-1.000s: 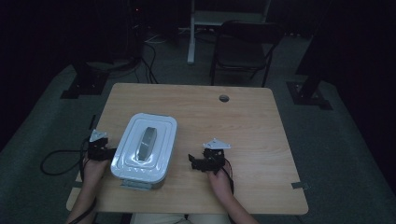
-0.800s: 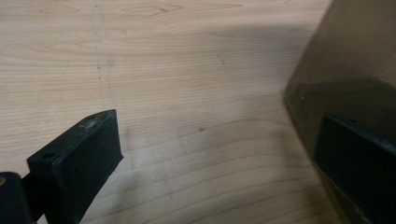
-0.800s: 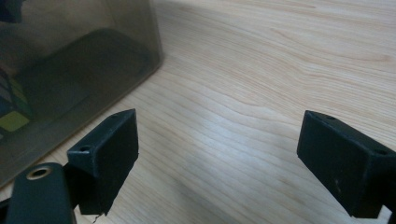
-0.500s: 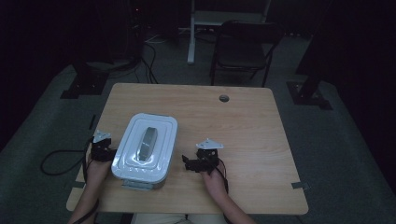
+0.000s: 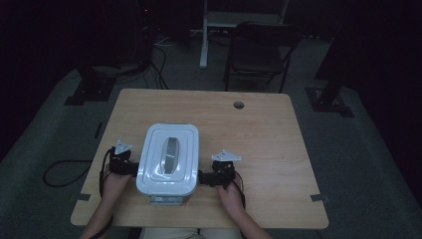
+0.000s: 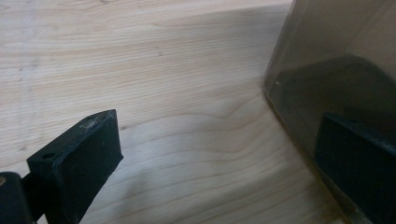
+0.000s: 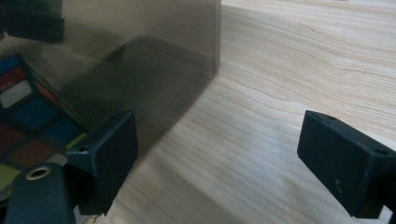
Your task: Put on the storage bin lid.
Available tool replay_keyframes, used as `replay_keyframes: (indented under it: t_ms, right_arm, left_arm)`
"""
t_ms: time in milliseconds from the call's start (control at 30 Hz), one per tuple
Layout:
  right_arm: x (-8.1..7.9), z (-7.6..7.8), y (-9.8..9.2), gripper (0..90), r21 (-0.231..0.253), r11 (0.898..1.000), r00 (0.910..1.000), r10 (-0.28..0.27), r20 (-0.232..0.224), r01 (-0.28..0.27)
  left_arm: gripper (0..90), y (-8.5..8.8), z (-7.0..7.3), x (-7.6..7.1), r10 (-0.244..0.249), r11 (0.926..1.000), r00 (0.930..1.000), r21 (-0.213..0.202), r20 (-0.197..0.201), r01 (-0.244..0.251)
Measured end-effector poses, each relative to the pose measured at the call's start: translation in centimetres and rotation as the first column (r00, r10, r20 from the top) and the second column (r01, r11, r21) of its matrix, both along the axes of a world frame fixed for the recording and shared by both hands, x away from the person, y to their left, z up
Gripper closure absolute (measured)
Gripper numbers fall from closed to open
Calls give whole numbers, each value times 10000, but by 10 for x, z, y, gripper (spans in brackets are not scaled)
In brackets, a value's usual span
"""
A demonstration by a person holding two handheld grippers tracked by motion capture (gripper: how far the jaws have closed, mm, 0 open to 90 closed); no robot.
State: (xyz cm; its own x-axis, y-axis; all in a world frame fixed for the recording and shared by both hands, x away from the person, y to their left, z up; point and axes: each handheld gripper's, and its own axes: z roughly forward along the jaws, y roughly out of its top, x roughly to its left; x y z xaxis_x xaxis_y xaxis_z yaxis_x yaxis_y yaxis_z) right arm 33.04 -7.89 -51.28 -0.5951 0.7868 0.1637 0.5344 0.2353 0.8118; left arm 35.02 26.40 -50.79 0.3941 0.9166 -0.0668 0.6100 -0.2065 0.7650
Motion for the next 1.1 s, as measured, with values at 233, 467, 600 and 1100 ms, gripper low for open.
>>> replay_keyframes:
  t_ms: [233, 467, 600, 1100]
  right_arm:
    - [1, 0, -19, 125, 74, 9989, 9988, -462, -143, 463]
    - [-1, 3, -36, 132, 82, 9962, 9962, -865, -105, 865]
    - [0, 4, -47, 136, 50, 9943, 9943, -1063, -111, 1063]
    - [9, 4, -88, 155, -60, 9858, 9855, -1677, -244, 1676]
  left_arm:
    - [19, -21, 2, -1, -291, 9991, 9995, 312, -108, 294]
    - [20, -41, 3, 0, -561, 9974, 9983, 443, -170, 568]
    - [20, -53, 4, 3, -722, 9959, 9971, 521, -232, 734]
    - [20, -100, 7, 20, -1361, 9874, 9892, 743, -547, 1400]
